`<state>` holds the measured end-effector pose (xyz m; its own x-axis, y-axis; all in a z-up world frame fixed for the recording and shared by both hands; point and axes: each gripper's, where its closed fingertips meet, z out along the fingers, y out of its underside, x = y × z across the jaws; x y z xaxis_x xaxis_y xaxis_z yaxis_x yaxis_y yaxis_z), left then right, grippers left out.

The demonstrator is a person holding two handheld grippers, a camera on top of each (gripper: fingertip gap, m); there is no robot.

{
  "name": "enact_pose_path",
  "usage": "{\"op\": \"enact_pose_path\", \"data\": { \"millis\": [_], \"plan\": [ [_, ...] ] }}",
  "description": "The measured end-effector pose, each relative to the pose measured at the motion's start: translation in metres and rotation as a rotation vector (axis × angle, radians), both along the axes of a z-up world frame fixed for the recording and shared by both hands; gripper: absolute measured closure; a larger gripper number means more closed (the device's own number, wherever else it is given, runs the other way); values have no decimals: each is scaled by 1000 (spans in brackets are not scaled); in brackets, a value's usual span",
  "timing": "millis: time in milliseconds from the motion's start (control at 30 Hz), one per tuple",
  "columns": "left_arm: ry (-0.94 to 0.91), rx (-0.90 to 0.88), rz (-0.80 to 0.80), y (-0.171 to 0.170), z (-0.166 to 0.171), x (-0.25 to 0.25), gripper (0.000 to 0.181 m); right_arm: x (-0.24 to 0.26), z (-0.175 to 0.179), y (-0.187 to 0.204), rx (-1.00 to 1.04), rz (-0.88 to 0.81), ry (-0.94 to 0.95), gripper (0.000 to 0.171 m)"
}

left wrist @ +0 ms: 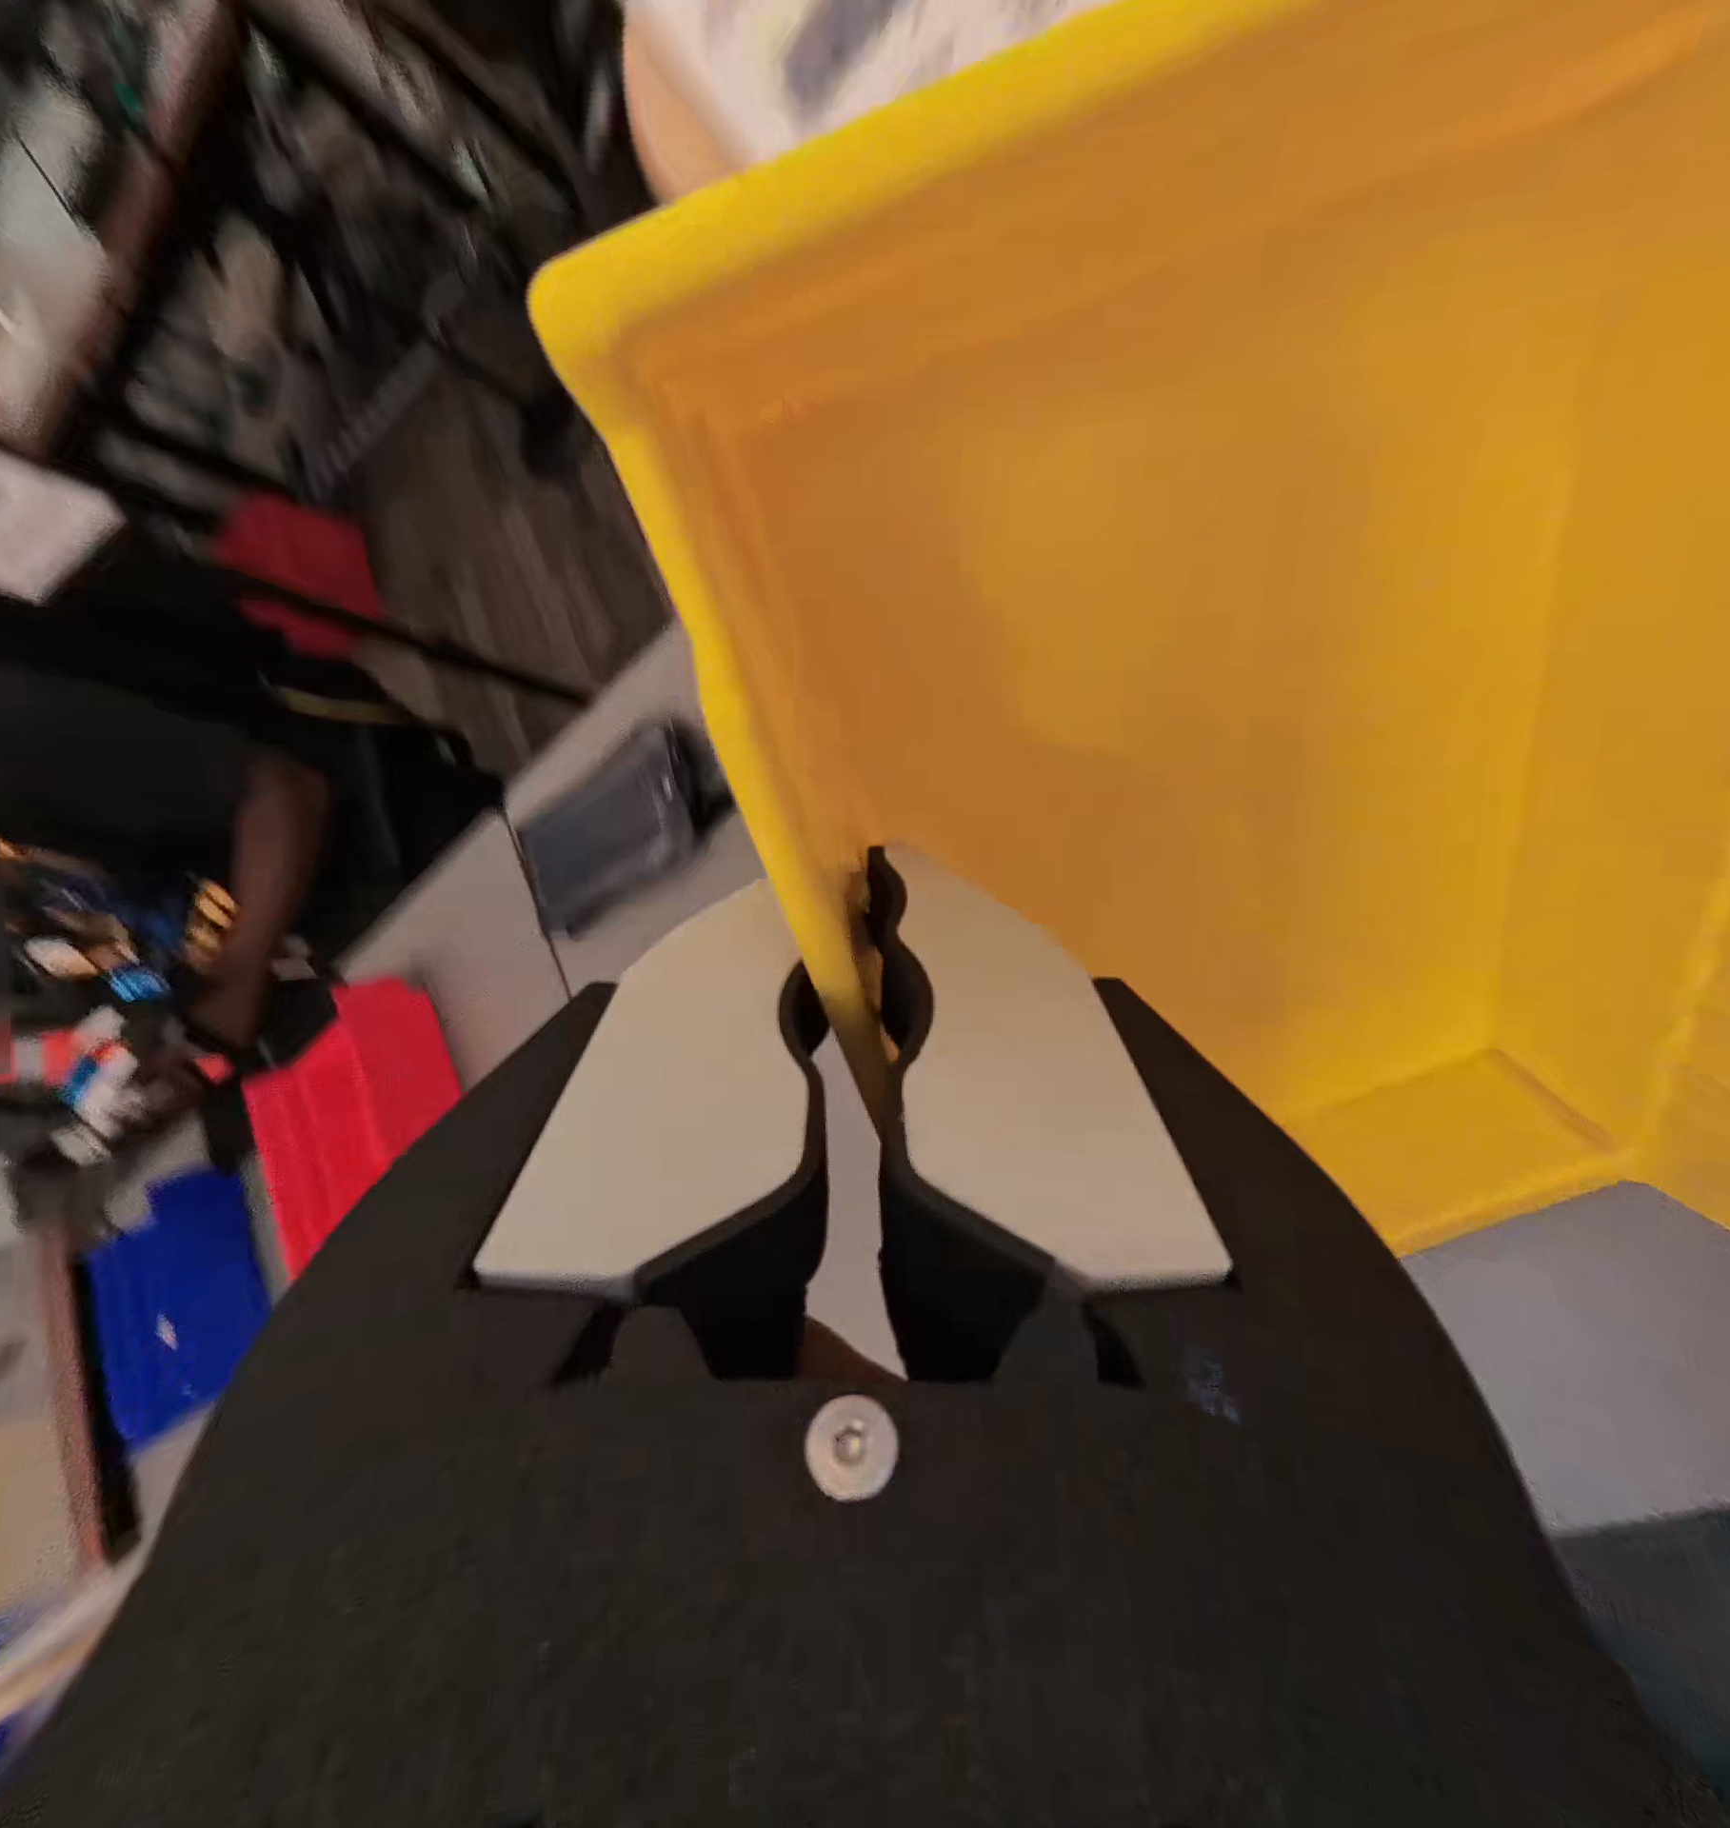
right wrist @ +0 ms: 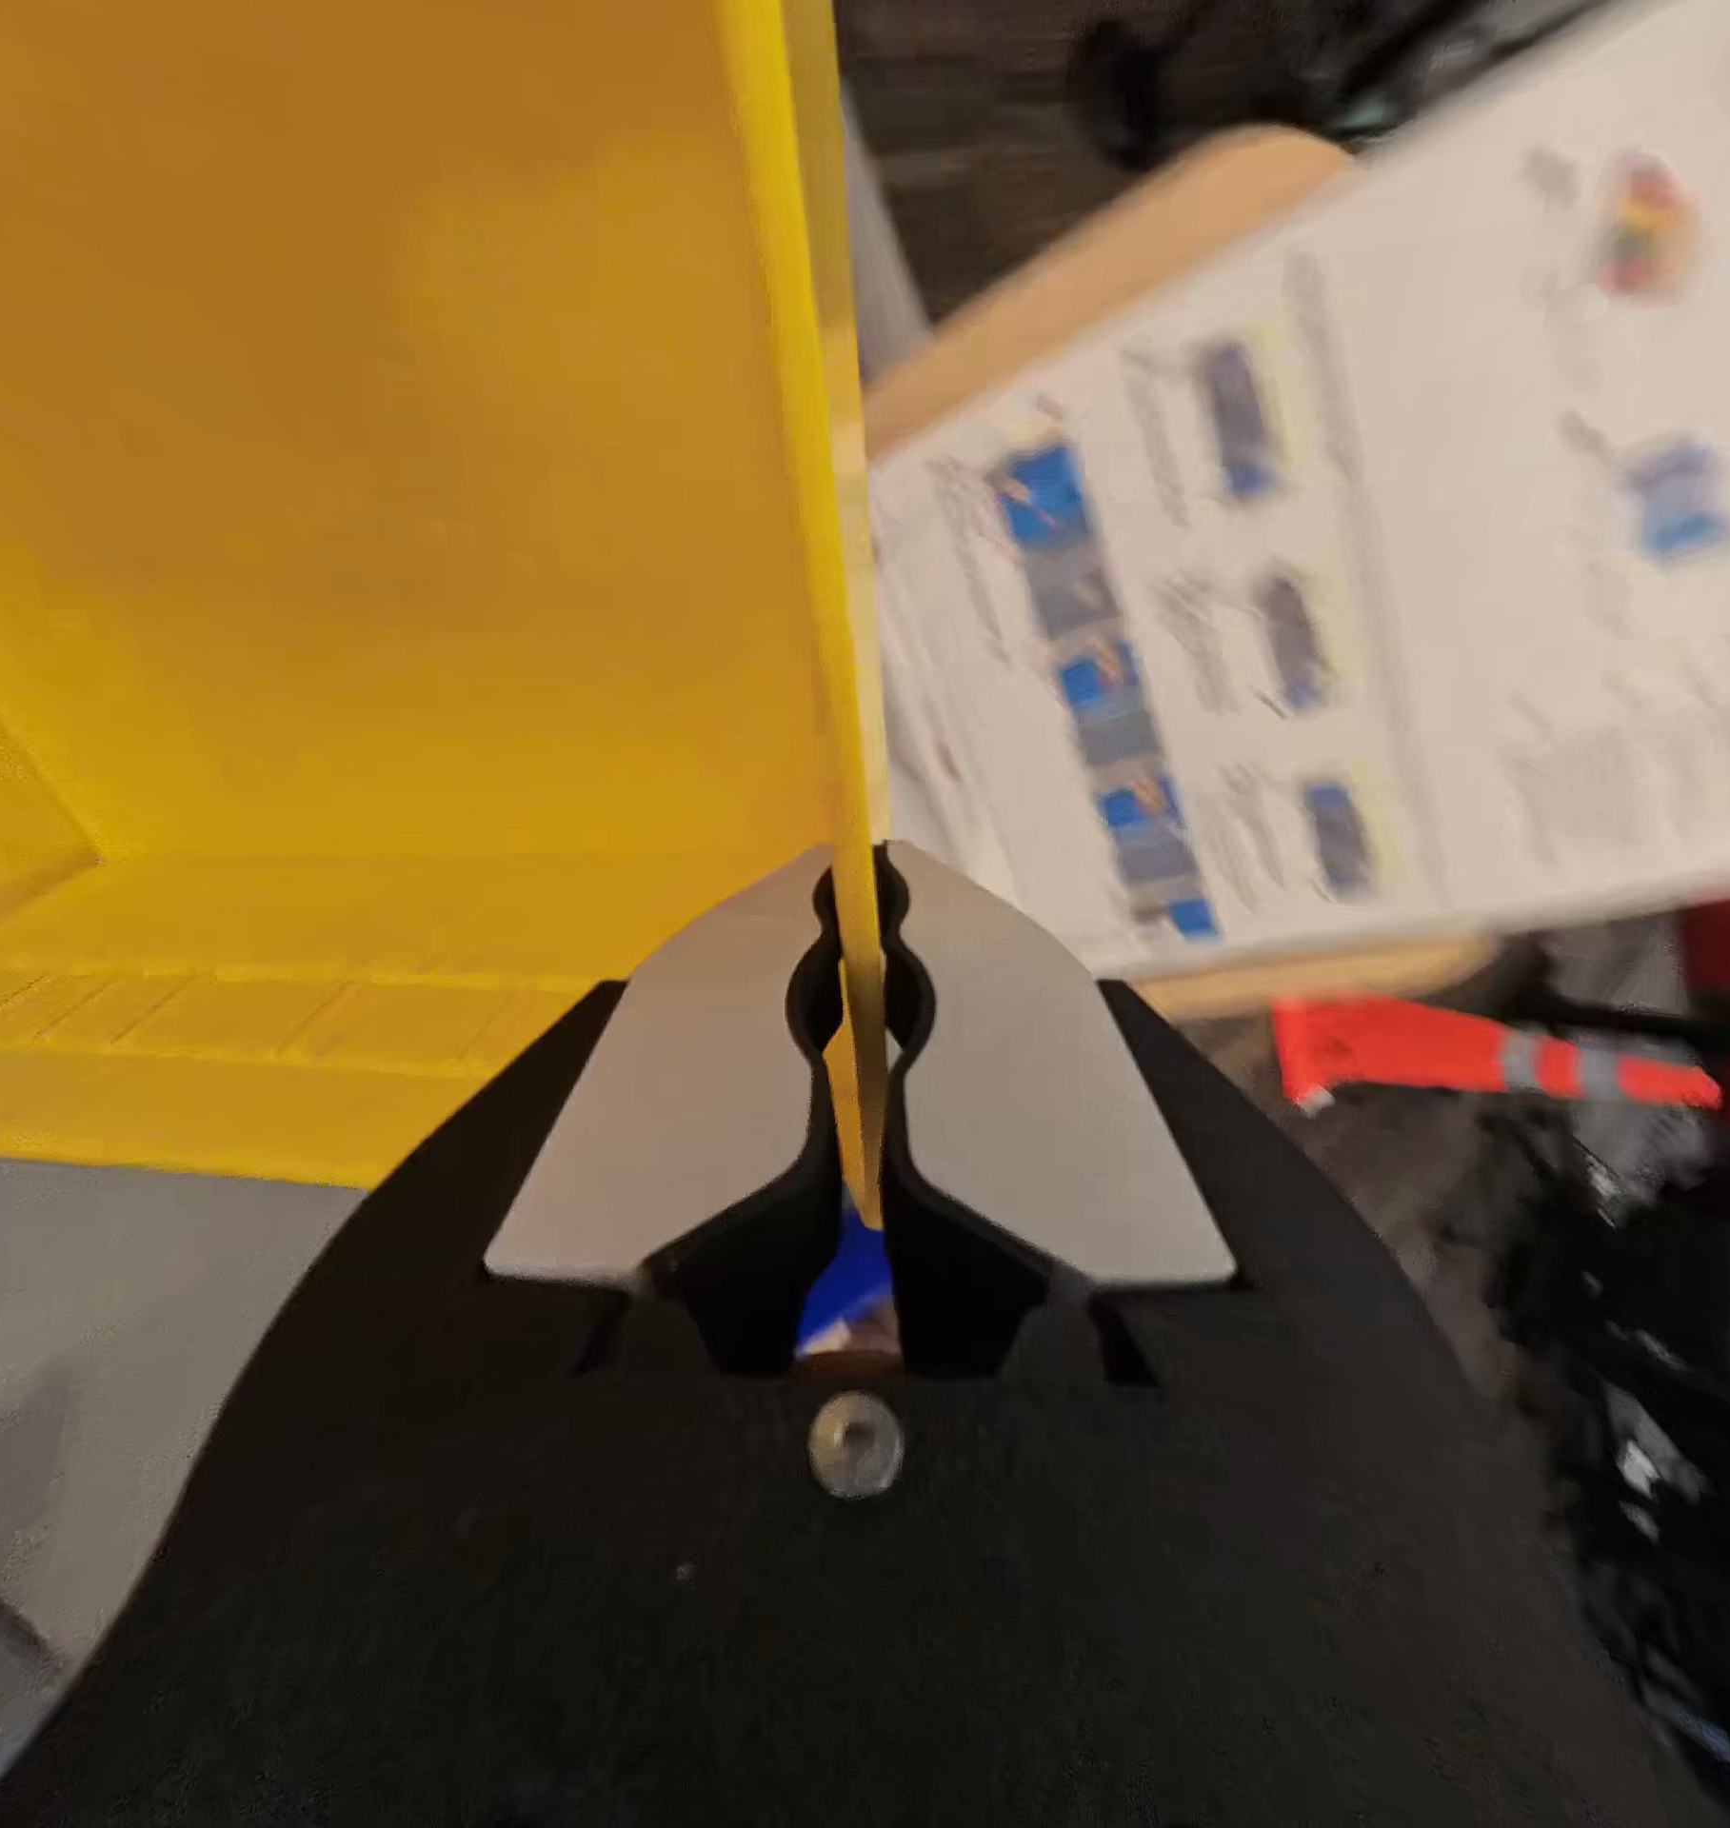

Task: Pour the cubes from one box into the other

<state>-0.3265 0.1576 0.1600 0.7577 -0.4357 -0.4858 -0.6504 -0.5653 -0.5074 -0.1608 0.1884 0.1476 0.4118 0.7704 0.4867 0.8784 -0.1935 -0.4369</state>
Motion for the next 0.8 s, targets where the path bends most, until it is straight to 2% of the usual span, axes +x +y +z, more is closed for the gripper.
{"op": "enact_pose_path", "data": {
  "millis": [167, 333, 500, 667, 800],
  "plan": [
    [-106, -228, 171, -1, -95, -124, 177, -129, -88, 22, -205, 147, -126, 169],
    [-172, -391, 278, 15, -183, -184, 177, -192, -166, 56, -355, 237, -268, 168],
    [-289, -571, 310, 34, -248, -200, 177, -214, -226, 84, -514, 259, -377, 168],
    [-347, -624, 312, 68, -282, -201, 177, -214, -264, 116, -600, 216, -358, 165],
    [-344, -642, 302, 77, -299, -197, 177, -213, -284, 125, -607, 253, -342, 163]
  ]
}}
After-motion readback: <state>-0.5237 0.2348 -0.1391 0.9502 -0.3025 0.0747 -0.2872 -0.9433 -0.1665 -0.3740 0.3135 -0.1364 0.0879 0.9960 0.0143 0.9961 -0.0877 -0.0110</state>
